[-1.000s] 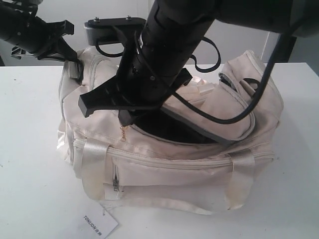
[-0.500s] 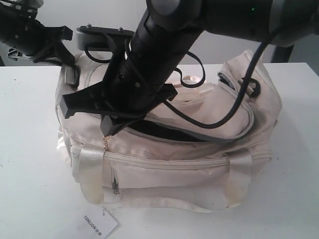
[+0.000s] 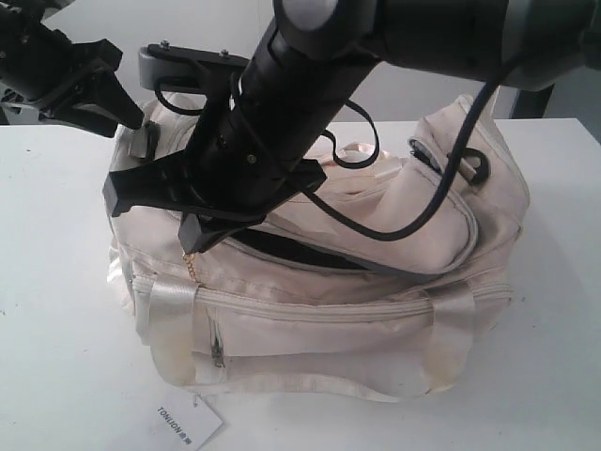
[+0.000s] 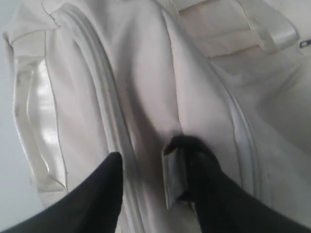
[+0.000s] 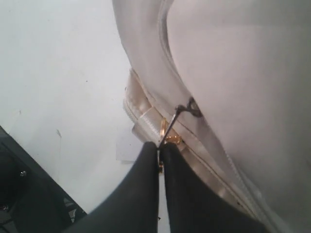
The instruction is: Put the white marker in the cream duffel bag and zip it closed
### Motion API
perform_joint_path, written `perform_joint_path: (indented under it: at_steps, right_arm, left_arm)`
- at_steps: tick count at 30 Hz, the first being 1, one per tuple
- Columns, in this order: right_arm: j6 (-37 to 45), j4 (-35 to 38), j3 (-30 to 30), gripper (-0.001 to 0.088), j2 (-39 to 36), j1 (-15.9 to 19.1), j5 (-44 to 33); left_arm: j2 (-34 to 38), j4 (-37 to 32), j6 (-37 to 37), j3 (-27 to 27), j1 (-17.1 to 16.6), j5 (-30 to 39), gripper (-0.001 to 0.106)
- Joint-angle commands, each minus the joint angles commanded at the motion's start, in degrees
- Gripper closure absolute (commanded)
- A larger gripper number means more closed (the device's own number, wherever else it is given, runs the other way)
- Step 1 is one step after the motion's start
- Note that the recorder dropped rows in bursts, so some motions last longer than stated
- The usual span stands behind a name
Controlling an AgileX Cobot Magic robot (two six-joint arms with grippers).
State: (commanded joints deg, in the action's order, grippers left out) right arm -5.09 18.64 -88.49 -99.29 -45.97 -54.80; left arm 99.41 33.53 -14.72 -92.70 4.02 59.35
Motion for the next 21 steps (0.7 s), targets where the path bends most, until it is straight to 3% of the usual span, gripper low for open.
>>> perform_joint_path:
  at_steps: [9,21]
  right_arm:
    - [0.0,-0.01,0.0,0.0868,0.0,0.0,-0.22]
    - [0.0,-0.01,0.0,0.0868,0.0,0.0,-0.22]
  left_arm:
    - [-2.92,-1.45,-0.01,3.08,0.0,3.7,0.055]
    - [-6.89,-0.15,-0.51,13.51,0.0,-2.43,0.055]
